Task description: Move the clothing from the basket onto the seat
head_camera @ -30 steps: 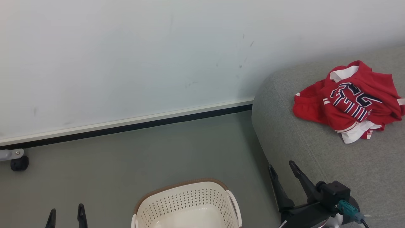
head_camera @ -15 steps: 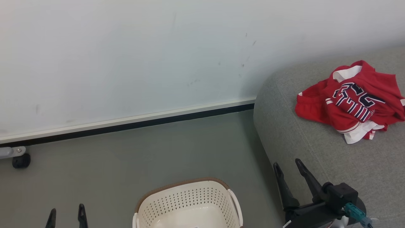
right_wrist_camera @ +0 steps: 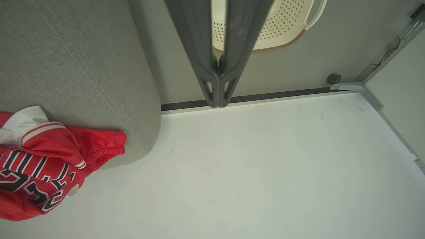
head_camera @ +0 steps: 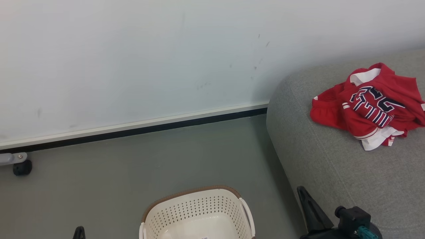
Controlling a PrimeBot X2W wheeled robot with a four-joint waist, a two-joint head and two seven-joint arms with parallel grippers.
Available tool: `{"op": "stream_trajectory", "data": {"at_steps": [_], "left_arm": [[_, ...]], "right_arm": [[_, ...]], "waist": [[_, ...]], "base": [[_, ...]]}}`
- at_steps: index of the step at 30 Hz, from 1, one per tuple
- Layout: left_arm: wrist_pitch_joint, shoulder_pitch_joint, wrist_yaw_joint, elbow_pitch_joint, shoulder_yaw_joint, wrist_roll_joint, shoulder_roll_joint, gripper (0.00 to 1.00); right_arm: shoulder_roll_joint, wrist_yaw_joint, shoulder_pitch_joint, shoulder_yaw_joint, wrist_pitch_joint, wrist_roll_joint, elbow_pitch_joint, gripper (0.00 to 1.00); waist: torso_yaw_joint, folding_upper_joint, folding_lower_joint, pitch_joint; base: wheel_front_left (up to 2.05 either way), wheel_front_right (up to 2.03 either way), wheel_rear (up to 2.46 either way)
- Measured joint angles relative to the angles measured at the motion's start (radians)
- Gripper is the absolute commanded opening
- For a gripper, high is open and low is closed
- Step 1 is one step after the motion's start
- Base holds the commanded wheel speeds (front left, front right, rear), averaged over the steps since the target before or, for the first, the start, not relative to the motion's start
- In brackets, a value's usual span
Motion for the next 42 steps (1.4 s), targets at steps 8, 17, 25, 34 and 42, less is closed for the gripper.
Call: {"op": "stream_trajectory", "data": {"at_steps": [8, 17, 25, 34, 42], "left_arm": [[0.029, -0.006, -0.019, 0.018, 0.006, -0.075, -0.007, 0.00], [0.066, -0.033, -0.037, 0.036, 0.017, -0.203, -0.017, 0.00], [0.099, -0.056, -0.054, 0.056, 0.031, -0.316, -0.024, 0.00], [0.133, -0.090, -0.081, 0.077, 0.039, -0.437, -0.032, 0.00], [0.160, -0.124, -0.098, 0.093, 0.046, -0.537, -0.043, 0.00]], "right_arm": [[0.013, 0.015, 0.007, -0.055, 0.027, 0.075, 0.006, 0.00], [0.032, 0.037, 0.007, -0.116, 0.065, 0.174, 0.011, 0.00], [0.046, 0.056, 0.006, -0.170, 0.097, 0.267, 0.016, 0.00], [0.064, 0.080, 0.006, -0.231, 0.132, 0.370, 0.023, 0.00], [0.079, 0.098, 0.006, -0.286, 0.166, 0.460, 0.032, 0.00]], "waist": [[0.008, 0.0000, 0.0000, 0.001], [0.021, 0.0000, 0.0000, 0.003], [0.031, 0.0000, 0.0000, 0.004], [0.042, 0.0000, 0.0000, 0.005], [0.052, 0.0000, 0.0000, 0.007]], "base": [[0.00, 0.00, 0.00], [0.00, 0.00, 0.00], [0.00, 0.00, 0.00], [0.00, 0.00, 0.00], [0.00, 0.00, 0.00]]}}
